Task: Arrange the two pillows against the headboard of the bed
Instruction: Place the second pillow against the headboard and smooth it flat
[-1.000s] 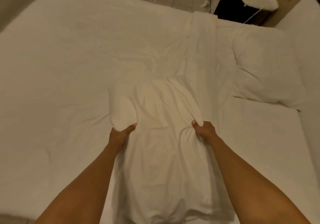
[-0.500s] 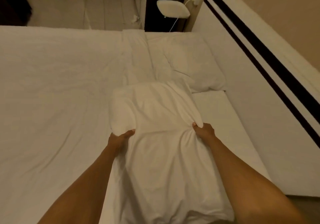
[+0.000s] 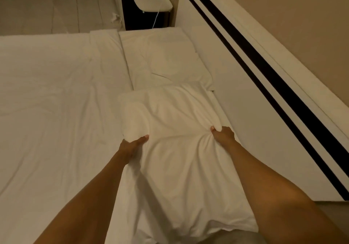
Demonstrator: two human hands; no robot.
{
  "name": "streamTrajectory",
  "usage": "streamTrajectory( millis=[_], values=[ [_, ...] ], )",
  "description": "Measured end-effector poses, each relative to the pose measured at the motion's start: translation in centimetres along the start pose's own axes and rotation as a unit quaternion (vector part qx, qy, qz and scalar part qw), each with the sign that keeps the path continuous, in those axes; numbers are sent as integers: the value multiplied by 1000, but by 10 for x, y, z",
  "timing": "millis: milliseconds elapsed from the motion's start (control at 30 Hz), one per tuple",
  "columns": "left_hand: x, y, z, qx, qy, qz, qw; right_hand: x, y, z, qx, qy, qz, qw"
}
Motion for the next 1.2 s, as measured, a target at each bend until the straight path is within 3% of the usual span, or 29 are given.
streamTrajectory(
  millis=[367,633,867,967,1200],
  values=[
    [64,15,-142,-9,4,22,1000,146,-56,50,-24,11,17,1000],
    [105,18,-202,5,37,9,999,216,-83,69,-19,-9,10,1000],
    [143,30,-231,33,60,29,997,260,-111,67,-25,-20,-28,999],
    [164,48,-228,37,48,69,996,275,-120,47,-67,-22,-2,998],
    [192,74,-224,126,41,56,990,278,-142,-14,-117,-8,23,993]
  ],
)
Point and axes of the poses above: each hand's wrist, its own x-axis towards the middle knuckle, its own z-axis out of the back of the hand, y = z × x, the point moved 1 cm from there along x, towards the middle knuckle, and after that the axes turned 4 degrees about -x, right-handed, at the moved point
